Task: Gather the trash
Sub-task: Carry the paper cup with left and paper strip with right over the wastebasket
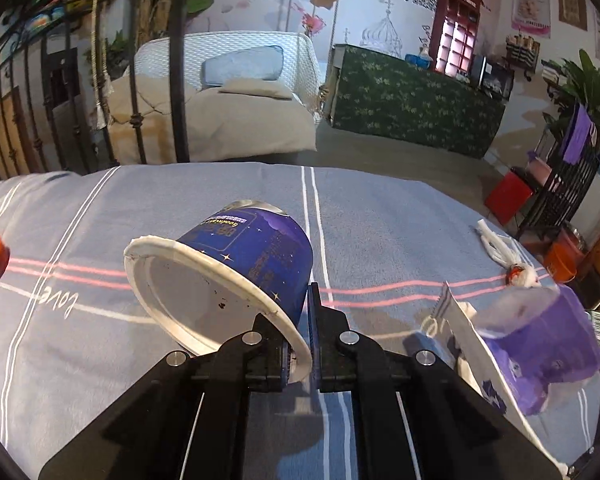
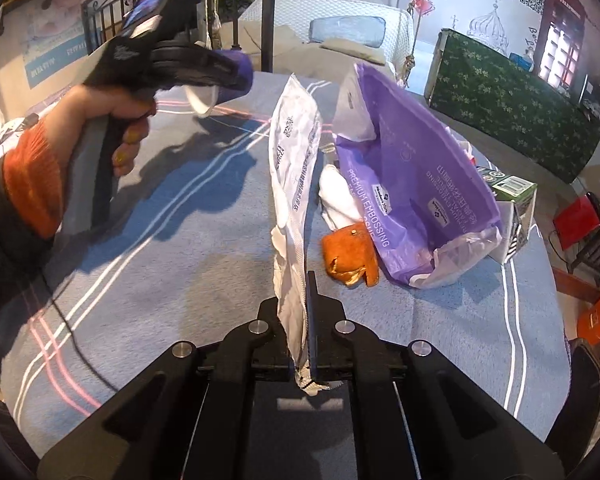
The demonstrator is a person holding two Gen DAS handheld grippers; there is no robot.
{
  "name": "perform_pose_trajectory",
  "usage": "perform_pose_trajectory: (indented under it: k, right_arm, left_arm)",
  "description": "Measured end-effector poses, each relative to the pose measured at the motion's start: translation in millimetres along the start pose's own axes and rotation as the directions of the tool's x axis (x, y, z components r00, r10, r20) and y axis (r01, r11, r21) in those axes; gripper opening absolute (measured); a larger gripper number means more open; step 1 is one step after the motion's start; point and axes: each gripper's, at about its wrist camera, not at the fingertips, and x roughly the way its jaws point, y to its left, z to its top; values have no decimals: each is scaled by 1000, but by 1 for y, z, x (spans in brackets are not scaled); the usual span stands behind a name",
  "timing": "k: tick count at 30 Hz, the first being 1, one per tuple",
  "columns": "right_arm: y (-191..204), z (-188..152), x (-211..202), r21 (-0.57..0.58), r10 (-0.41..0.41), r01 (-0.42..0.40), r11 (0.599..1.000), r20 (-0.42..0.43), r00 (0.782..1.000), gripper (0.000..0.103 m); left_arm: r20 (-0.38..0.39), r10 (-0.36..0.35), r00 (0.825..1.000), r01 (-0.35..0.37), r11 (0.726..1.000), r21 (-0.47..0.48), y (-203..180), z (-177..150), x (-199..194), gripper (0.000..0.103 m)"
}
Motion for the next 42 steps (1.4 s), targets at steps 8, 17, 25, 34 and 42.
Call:
perform_pose_trajectory:
  k: [8,17,25,34,42]
  right_arm:
    - [4,-13,-28,20,7,-8,1000,47,999,5]
    - [-2,-37,-57,64,-3,-2,998,81,997,5]
    - [-25,-62,-84,155,-52,31,988,138,989,5]
    - [-67,-93,-114,289,-178,127,949,159,971,5]
    - [-109,-122,-129,411,-278,205,888,125,952,5]
  left_arm:
    - [16,-39,999,39,998,-43,-4,-27,-50,8]
    - [44,-77,996,78,996,-31,-26,-49,-85,8]
    - [51,-127,991,127,992,10,-54,-64,-99,8]
    - [45,-258,965,253,963,96,-107,-68,-103,8]
    - [26,-372,928,360,912,199,-161,-75,-107,8]
